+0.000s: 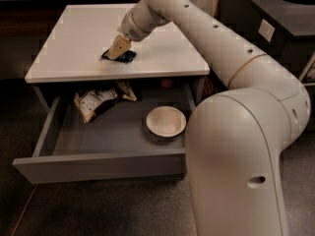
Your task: Pick rxbar blueberry from top drawer and place on counter
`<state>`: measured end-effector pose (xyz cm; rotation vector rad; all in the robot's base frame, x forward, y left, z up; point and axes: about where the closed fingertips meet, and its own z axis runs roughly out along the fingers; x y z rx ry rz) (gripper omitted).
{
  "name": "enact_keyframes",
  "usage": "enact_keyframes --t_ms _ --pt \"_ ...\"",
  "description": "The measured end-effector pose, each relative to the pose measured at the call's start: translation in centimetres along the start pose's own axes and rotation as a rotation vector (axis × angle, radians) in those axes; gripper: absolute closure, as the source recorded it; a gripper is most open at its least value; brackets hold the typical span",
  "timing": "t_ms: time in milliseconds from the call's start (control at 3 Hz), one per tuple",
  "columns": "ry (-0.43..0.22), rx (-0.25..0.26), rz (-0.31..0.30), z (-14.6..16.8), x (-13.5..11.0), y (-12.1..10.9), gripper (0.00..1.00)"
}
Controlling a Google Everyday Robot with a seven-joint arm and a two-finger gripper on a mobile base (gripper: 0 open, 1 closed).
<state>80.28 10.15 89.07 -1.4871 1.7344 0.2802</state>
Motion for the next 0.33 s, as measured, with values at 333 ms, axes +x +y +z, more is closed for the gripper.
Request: enact_keyframes --t_ms 333 --pt "0.001 -0.003 0.000 0.20 0.02 0.11 0.00"
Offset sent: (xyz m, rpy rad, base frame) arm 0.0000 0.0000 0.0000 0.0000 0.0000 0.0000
